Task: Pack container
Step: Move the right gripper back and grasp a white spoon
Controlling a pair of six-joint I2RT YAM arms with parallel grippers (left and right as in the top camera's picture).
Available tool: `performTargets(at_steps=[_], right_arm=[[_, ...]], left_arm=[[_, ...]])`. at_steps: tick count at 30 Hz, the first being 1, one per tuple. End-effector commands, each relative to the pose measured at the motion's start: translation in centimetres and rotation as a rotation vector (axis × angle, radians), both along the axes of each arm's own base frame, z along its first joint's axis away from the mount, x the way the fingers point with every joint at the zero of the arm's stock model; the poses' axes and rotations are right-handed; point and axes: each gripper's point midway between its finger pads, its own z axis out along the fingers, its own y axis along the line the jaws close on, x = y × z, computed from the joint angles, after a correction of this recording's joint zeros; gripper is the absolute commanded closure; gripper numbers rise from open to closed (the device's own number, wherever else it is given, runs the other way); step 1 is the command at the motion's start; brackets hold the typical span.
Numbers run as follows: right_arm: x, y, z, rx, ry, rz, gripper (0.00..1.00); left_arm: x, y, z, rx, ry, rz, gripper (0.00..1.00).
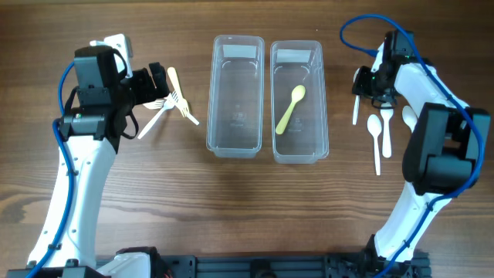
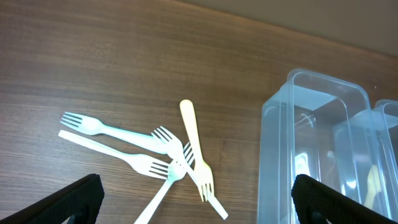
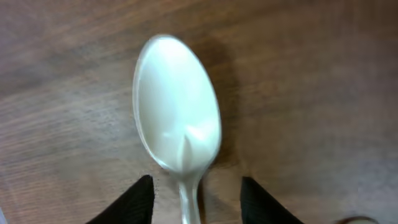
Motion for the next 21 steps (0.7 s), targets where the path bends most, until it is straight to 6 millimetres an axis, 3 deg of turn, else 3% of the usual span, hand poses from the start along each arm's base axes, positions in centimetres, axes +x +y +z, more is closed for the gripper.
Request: performTargets(at_steps=[1,9,21], right_arm=[[-1.1,0.3,-2.7,0.000,0.070,0.035,0.65],[-3.0,-1.6,-3.1,-0.140,0.156,0.095,0.70],[-3.3,-0.8,-3.1,-0.186,0.174,0.184,0.73]], left_arm=[[0.1,-0.1,0.5,-0.016,-0.006,-0.004,0.00],[0.1,-0.1,0.5,-0.016,-0.005,-0.004,0.00],[0.1,-0.2,0.5,-0.021,-0.005,-0.009,0.00]])
